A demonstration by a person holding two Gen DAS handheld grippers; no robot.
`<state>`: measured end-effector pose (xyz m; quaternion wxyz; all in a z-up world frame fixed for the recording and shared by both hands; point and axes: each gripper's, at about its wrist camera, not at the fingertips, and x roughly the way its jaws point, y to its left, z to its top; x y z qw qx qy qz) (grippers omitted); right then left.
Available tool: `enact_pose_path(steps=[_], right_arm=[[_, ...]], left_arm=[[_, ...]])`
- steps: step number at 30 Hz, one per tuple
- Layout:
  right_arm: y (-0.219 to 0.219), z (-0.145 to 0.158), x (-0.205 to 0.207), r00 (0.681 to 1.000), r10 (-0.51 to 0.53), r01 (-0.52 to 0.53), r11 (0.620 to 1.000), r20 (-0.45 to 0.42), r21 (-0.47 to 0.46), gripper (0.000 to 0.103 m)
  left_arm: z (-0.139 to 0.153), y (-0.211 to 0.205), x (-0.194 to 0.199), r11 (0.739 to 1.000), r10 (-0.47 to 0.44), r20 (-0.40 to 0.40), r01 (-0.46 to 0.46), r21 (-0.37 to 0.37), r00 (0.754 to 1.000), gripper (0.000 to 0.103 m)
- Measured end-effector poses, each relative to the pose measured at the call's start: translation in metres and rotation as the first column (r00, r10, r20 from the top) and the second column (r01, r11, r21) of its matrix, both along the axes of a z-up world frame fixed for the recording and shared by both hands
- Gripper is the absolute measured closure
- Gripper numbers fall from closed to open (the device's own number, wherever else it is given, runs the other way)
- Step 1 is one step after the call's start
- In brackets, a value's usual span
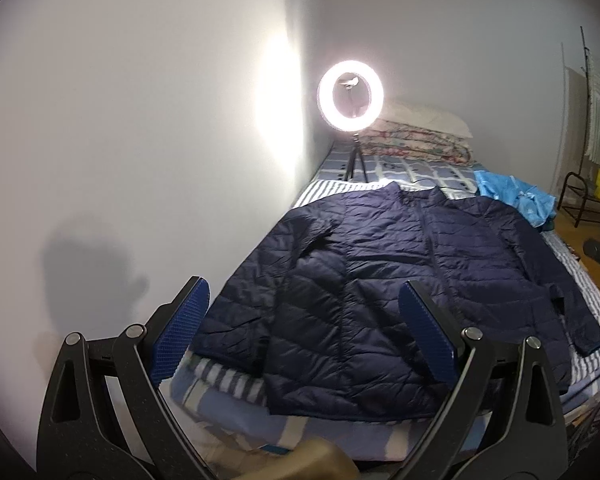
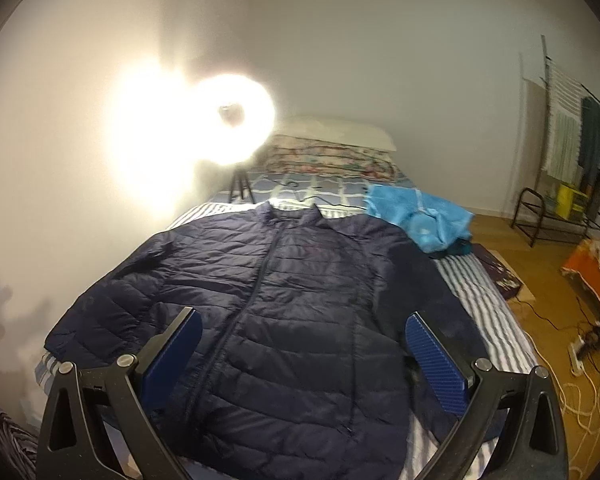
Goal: Fold large clothes
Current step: 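Reach the right tool to a jacket sleeve cuff and close on it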
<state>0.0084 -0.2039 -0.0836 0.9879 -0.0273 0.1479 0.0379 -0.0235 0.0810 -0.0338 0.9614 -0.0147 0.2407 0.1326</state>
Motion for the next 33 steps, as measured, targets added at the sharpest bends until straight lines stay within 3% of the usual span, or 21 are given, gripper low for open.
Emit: enact_pose_path(steps=[4,6,10,12,17,22,26,28,33], right_arm=[[0.028,-0.003,0.027,0.991,0.13,-0.131,0.991,-0.034,-0.005,0.0],[0.043,-0.004,0.036,0.98,0.199,-0.199,0.98,-0.021,0.009,0.0],[0.08,-0.012,0.062,0.935,0.352,-0.351,0.936,-0.039,0.022,0.005],[0.105,-0.019,0.079,0.891,0.445,-0.444,0.895,-0.088,0.032,0.01],[0.169,-0.036,0.105,0.766,0.615,-0.619,0.784,-0.188,0.044,0.023],[0.249,-0.062,0.108,0.585,0.747,-0.786,0.619,-0.316,0.009,0.035],[0.303,-0.085,0.102,0.466,0.788,-0.864,0.503,-0.401,-0.017,0.036],[0.327,-0.098,0.1,0.434,0.788,-0.882,0.471,-0.436,-0.027,0.036],[0.377,-0.134,0.107,0.389,0.76,-0.907,0.416,-0.521,-0.069,0.036]], left_arm=[[-0.006,0.009,-0.013,1.0,0.027,-0.017,-0.027,-0.008,0.999,0.006],[-0.009,0.01,-0.025,1.0,0.022,-0.025,-0.022,-0.01,0.999,0.013],[-0.018,0.005,-0.045,1.0,0.014,-0.05,-0.013,0.019,0.999,0.017],[-0.022,0.001,-0.054,1.0,0.011,-0.063,-0.01,0.018,0.998,0.029],[-0.032,0.002,-0.065,1.0,0.0,-0.112,-0.002,-0.024,0.994,0.047],[-0.036,0.009,-0.071,0.998,0.011,-0.132,-0.019,-0.061,0.991,0.049],[-0.038,0.018,-0.075,0.995,0.031,-0.136,-0.044,-0.091,0.99,0.049],[-0.04,0.023,-0.077,0.993,0.044,-0.14,-0.058,-0.099,0.989,0.049],[-0.048,0.037,-0.08,0.988,0.073,-0.156,-0.092,-0.122,0.985,0.049]])
